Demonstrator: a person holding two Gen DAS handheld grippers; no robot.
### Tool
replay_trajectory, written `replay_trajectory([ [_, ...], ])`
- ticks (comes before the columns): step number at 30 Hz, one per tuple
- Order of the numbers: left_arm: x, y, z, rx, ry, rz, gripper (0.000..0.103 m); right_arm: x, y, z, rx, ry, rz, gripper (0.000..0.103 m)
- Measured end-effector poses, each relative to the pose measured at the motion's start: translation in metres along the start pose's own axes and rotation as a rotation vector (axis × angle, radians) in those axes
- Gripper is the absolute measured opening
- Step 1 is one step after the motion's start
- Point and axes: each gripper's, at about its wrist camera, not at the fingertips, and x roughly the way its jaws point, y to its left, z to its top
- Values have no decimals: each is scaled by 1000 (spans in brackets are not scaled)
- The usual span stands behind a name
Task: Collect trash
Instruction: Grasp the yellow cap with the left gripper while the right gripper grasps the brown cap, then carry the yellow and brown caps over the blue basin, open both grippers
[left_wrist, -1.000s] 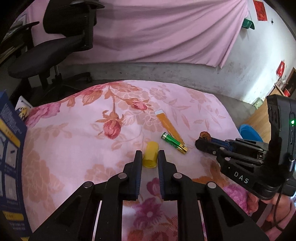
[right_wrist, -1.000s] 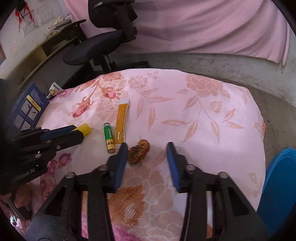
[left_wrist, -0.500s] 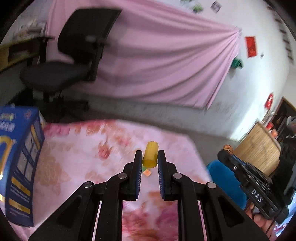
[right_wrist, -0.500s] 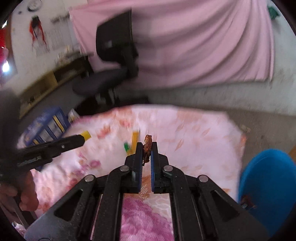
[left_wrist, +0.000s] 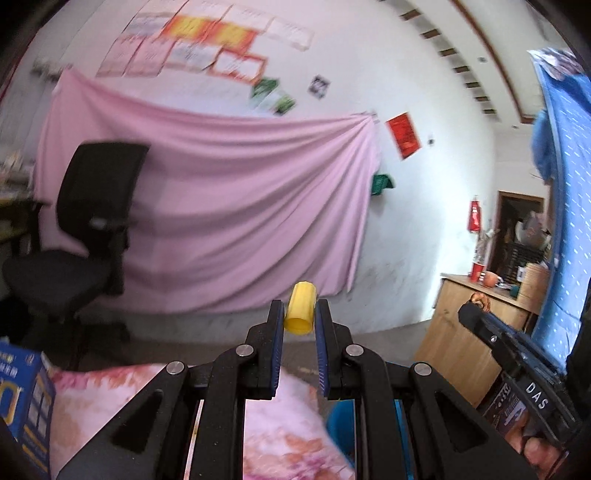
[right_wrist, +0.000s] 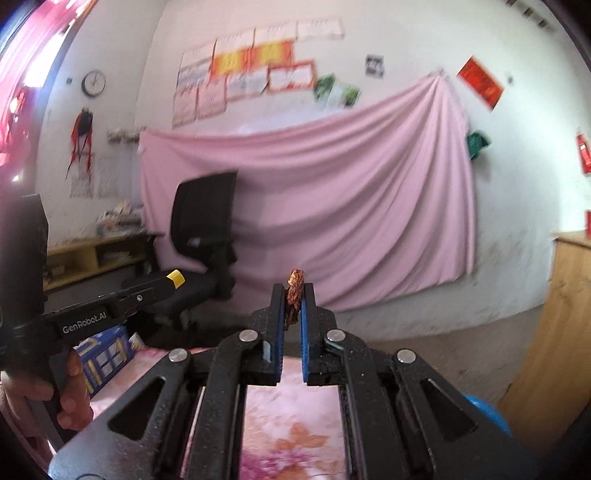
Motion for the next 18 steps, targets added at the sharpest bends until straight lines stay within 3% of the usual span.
replay_trajectory([
  [7,0,-60,-5,87,-73,-61,13,-53,-24,8,-27,-135,-135,36],
  [18,32,-114,-31,142,-2,-153,13,-88,-77,-5,21,-135,-276,37],
])
